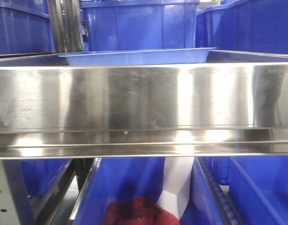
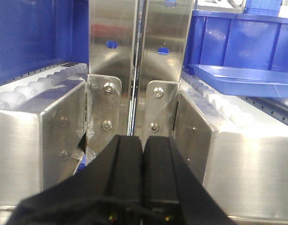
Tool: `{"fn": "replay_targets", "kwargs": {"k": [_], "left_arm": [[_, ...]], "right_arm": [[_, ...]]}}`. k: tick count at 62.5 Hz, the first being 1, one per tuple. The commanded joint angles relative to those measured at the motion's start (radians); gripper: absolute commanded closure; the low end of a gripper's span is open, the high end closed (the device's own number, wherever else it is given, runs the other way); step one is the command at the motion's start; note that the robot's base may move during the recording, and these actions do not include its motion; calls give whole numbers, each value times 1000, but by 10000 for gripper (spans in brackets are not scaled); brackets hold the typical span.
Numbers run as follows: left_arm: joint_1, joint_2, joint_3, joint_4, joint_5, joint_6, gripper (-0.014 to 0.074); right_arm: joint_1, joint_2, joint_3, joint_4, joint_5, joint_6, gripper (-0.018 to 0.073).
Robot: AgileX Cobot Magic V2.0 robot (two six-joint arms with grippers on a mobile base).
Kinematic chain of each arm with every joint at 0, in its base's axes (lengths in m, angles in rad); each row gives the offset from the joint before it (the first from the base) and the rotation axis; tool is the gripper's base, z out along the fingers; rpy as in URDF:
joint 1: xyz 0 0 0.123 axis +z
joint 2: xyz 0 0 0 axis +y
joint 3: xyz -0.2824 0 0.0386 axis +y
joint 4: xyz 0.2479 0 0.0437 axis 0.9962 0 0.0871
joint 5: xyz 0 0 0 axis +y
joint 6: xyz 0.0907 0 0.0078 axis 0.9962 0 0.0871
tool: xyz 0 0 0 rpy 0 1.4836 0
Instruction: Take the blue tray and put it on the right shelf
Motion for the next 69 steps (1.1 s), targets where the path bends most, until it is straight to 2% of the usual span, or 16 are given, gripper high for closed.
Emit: {"fn": "replay_targets", "kwargs": {"k": [1, 6, 21, 30, 44, 47, 69], "left_arm": [[2, -11, 28, -8, -87, 2, 645], [2, -11, 28, -8, -87, 2, 645], [2, -11, 28, -8, -87, 2, 645], [2, -11, 28, -8, -87, 2, 645], [2, -11, 28, -8, -87, 2, 645], [2, -11, 28, -8, -87, 2, 645], [2, -11, 28, -8, -87, 2, 645]], "right_arm": [[-22, 11, -29, 4, -101, -20, 505], [-82, 11, -17, 14, -105, -49, 505], [-343, -24, 126, 124, -147, -105, 505], [-429, -77, 238, 132, -223, -105, 505], [-439, -165, 403, 132, -363, -105, 505], [-439, -167, 398, 132, -328, -105, 505], [-439, -167, 398, 132, -328, -105, 505]]}}
